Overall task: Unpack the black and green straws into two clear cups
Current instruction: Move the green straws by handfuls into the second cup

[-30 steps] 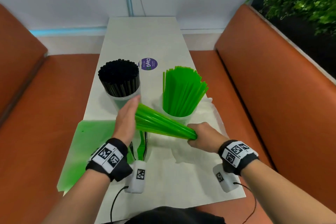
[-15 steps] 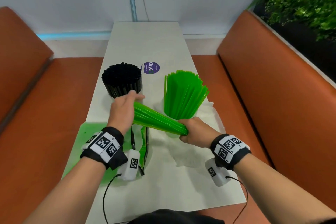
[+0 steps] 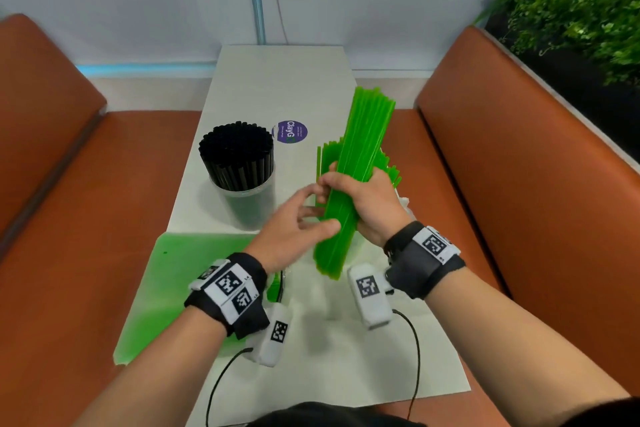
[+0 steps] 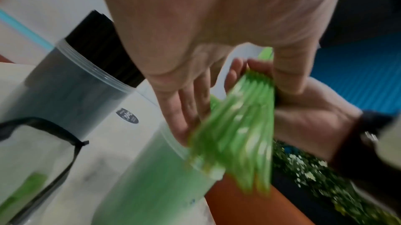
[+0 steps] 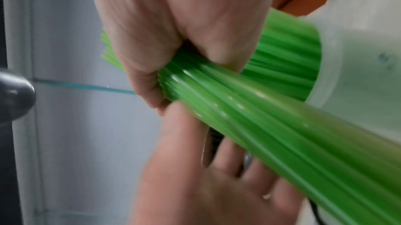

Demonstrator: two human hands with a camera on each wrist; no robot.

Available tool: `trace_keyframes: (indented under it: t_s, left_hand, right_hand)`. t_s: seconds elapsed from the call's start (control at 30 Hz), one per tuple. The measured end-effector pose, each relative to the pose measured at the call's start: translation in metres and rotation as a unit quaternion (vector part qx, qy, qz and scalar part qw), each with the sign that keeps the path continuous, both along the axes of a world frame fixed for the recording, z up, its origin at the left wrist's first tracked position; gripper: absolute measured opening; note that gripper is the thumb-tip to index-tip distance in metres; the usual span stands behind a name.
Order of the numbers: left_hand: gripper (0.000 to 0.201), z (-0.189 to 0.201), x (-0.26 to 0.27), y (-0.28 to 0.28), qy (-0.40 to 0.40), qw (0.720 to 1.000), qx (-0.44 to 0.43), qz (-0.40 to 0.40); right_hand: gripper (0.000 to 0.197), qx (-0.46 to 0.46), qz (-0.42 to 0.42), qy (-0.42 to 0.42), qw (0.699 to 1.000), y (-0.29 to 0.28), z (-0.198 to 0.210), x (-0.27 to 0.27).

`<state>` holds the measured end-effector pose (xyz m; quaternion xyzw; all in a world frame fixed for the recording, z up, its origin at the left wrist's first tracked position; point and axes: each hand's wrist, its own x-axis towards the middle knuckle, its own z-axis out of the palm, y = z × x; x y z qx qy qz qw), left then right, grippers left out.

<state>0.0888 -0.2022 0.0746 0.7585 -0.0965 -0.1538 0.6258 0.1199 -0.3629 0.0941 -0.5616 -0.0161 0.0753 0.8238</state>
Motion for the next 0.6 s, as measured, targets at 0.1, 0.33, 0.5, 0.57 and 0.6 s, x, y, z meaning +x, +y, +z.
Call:
trace_keyframes:
  t_s: [0.1,0.33,0.5,0.57,0.6]
  left_hand:
    - [0.071,-0.008,-0.002,-0.016,-0.056,0.998,0.039,-0.018]
    - [0.025,-0.018,-0.003,-0.008,-0.053,0.986,0.158,0.020]
    - [0.021,-0.022,-0.003,0.009,-0.086,0.953,0.291,-0.002]
    - [0.038,-0.022,-0.001,0.013,-0.087,0.956,0.282,0.005]
    - [0.051,-0.020,-0.001,0.015,-0.073,0.967,0.242,0.015]
  right_hand:
    - [0.020,0.114,-0.023,0.018,0.993,0.014,0.011,0.003]
    - [0.021,0.136,-0.052,0.037,0.989,0.015,0.019,0.000]
    - [0.004,0.166,-0.137,0.052,0.975,-0.013,0.035,0.015]
    - [0.005,0.174,-0.152,0.052,0.971,-0.016,0.037,0.016]
    - [0.005,0.183,-0.161,0.051,0.969,-0.017,0.038,0.017]
